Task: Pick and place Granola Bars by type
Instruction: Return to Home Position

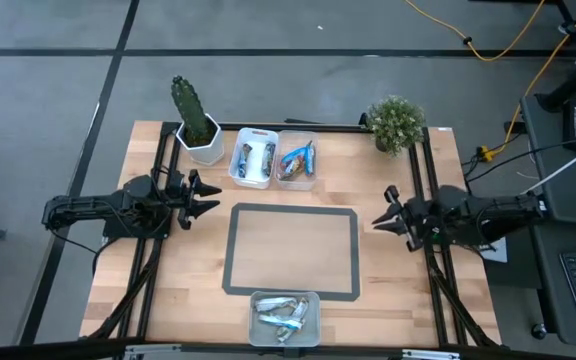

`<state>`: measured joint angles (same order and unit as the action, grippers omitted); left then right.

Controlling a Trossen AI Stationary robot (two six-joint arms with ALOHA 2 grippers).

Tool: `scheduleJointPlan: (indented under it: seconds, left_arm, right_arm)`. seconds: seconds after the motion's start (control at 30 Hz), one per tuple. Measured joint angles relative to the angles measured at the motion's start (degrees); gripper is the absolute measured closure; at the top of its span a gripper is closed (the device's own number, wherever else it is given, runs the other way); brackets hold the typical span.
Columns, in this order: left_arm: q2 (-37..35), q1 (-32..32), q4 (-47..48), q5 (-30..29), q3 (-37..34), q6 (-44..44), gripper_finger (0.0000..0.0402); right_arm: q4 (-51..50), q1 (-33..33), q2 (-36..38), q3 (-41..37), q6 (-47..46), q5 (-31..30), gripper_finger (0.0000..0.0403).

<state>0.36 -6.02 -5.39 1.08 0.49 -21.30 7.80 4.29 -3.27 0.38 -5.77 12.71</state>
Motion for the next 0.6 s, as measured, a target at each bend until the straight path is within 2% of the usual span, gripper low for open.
scheduleJointPlan:
  seconds: [0.23,0.37,0.6]
  left_arm:
    - [0.0,0.0,0.0,0.0,0.0,0.0,0.0203]
    - [0.0,0.0,0.0,0.0,0.0,0.0,0.0203]
    - [0.0,0.0,0.0,0.0,0.0,0.0,0.0203]
  right_arm:
    - [-4.8,0.0,0.7,0.0,6.2,-1.6,0.0346]
    - [-5.2,0.0,0.9,0.0,5.9,-4.0,0.0346]
    - [-5.2,-0.1,3.2,0.0,6.0,-4.1,0.0346]
